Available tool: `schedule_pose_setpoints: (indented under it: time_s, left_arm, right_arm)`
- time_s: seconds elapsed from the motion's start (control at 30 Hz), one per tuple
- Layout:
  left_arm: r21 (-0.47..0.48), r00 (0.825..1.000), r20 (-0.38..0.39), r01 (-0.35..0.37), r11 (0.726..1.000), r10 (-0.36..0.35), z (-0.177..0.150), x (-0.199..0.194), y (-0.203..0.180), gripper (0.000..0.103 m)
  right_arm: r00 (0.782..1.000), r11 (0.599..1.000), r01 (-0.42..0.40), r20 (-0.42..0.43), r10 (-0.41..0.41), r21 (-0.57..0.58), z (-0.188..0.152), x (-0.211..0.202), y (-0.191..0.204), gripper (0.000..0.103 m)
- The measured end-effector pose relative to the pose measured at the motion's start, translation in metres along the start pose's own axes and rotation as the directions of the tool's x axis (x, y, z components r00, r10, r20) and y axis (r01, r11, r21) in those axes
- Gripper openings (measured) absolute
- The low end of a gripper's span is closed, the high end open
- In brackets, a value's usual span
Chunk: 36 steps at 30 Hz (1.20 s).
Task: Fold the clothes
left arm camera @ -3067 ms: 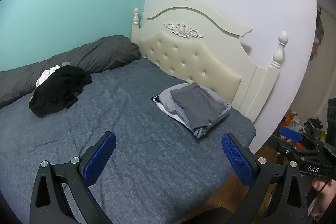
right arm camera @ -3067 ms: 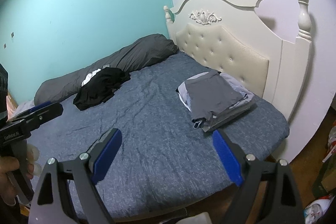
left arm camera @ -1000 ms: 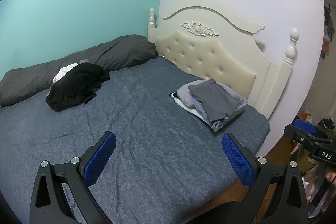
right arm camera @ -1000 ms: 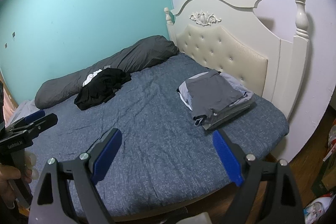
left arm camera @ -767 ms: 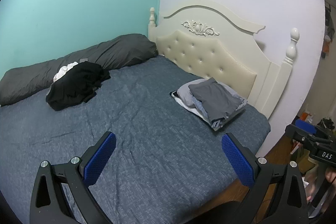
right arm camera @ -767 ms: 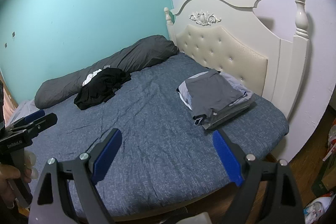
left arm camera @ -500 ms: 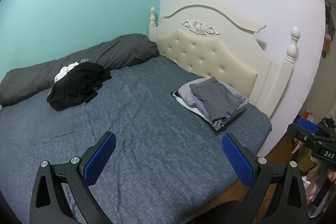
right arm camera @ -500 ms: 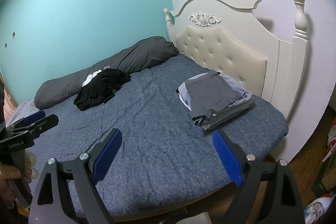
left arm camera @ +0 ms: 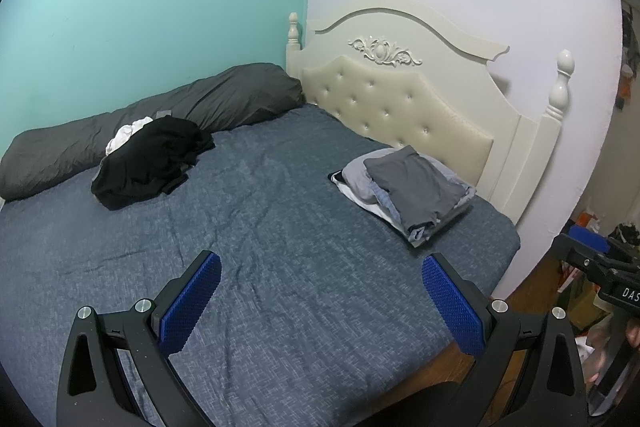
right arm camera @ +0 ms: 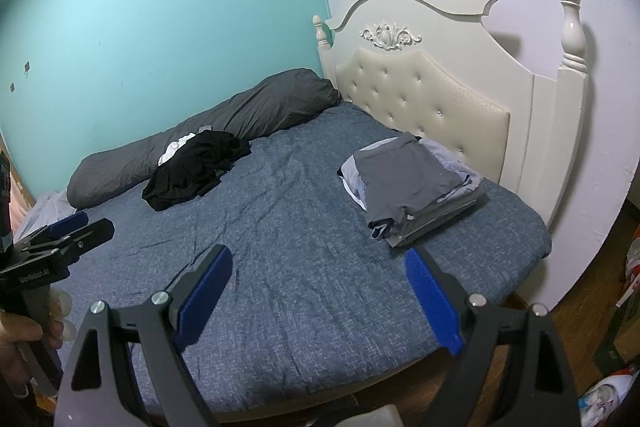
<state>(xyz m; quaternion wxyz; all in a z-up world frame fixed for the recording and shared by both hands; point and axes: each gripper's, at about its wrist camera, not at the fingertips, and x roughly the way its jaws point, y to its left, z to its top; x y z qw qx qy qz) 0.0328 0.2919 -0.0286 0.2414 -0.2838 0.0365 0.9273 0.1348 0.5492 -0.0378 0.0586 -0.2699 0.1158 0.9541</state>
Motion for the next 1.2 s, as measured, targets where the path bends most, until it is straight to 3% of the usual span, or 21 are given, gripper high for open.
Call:
schedule_pose_setpoints:
  time_s: [1.2]
  left_arm:
    - [-0.017,1.000,-0.011,0.005,1.000,-0.005,-0.0026,0.0043,0.0040,0.103]
  right_arm:
    - [1.000,1.000,0.003,-0.006,-0.002,0.012,0.0017,0.0037,-0.0054,0.089]
